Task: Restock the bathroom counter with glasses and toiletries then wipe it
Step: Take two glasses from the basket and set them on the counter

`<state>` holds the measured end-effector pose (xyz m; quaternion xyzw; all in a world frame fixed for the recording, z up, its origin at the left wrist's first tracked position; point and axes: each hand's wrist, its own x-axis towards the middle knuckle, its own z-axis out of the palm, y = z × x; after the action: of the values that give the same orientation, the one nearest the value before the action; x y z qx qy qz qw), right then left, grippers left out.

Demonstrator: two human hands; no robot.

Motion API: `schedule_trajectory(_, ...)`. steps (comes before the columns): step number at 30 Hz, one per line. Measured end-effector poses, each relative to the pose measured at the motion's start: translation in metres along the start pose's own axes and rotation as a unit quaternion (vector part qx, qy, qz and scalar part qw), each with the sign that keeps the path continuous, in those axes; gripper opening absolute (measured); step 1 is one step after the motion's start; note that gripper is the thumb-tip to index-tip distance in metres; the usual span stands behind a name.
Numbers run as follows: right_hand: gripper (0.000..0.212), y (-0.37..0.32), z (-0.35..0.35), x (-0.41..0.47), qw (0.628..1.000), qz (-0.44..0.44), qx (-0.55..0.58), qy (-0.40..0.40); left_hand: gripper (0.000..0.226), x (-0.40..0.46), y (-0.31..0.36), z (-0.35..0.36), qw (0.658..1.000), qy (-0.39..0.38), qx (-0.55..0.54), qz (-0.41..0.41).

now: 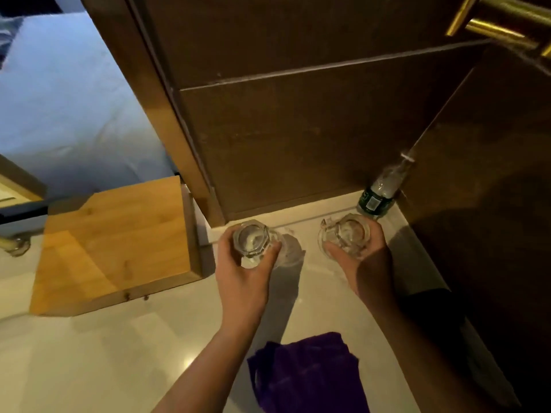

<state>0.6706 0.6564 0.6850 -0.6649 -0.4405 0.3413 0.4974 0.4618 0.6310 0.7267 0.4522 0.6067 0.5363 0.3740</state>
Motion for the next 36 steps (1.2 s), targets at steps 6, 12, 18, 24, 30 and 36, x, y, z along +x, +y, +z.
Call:
schedule_trajectory(6, 0.065, 0.046, 0.003, 0.039, 0.995, 0.030, -0.094, -0.021, 0.059, 0.013, -0.034, 0.035, 0.999, -0.013, 0.043, -0.013)
schedule_trajectory(12, 0.072, 0.063, 0.015, 0.064, 0.994, 0.050, -0.097, 0.003, 0.063, 0.028, -0.047, 0.058, 0.997, -0.026, 0.063, -0.038)
schedule_trajectory(18, 0.080, 0.073, 0.012, 0.069, 0.993, 0.054, -0.104, -0.015, 0.066, 0.037, -0.054, 0.070, 0.996, -0.024, 0.058, -0.063)
schedule_trajectory(24, 0.075, 0.071, 0.010, 0.073, 0.994, 0.045, -0.092, -0.034, 0.068, 0.042, -0.059, 0.076, 0.995, -0.039, 0.078, -0.053)
schedule_trajectory(30, 0.067, 0.068, 0.010, 0.075, 0.997, 0.026, -0.071, -0.031, 0.071, 0.031, -0.069, 0.072, 0.994, -0.049, 0.083, -0.058)
schedule_trajectory(36, 0.064, 0.060, 0.011, 0.074, 0.997, 0.023, -0.075, -0.027, 0.070, 0.022, -0.078, 0.071, 0.993, -0.052, 0.084, -0.064)
